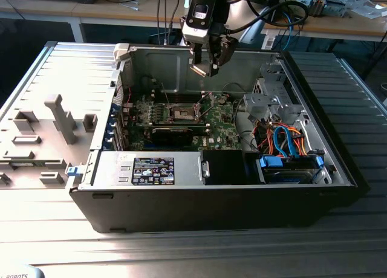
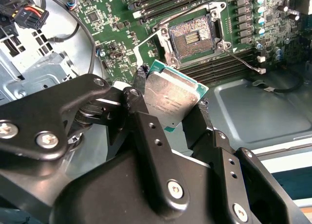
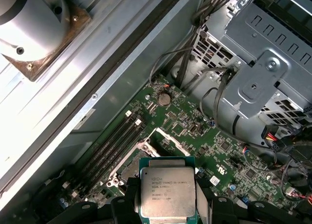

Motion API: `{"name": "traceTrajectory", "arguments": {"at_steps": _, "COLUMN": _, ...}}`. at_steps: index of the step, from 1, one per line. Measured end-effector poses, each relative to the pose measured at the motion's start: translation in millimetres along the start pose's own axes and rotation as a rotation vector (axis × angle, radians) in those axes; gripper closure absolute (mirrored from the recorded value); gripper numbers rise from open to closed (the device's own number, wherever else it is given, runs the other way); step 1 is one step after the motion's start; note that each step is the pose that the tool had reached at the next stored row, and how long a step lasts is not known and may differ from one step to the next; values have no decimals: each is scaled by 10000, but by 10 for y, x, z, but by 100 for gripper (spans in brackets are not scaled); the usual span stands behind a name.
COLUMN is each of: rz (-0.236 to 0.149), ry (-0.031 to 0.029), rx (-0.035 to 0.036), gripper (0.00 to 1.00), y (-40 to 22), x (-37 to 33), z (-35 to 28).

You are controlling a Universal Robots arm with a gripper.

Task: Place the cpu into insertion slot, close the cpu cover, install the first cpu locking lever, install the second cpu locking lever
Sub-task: 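Place the cpu into insertion slot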

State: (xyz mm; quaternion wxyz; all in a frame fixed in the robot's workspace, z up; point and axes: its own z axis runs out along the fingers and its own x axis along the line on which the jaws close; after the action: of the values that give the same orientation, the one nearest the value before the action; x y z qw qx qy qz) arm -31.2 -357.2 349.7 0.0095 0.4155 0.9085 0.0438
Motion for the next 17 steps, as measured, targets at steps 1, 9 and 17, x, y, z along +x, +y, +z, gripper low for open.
{"name": "traceTrajectory", "arguments": {"at_steps": 1, "rz": 10, "ry": -1, "rx": 0, "gripper": 45, "y": 0, "x": 0, "z": 0}}
{"name": "traceTrajectory", "arguments": {"at_steps": 9, "rz": 102, "ry": -9, "rx": -2, "gripper": 45, "y": 0, "x": 0, "z": 0}}
{"name": "traceTrajectory", "arguments": {"at_steps": 17, "rz": 225, "ry": -19, "rx": -4, "gripper": 45, "y": 0, "x": 0, "z": 0}}
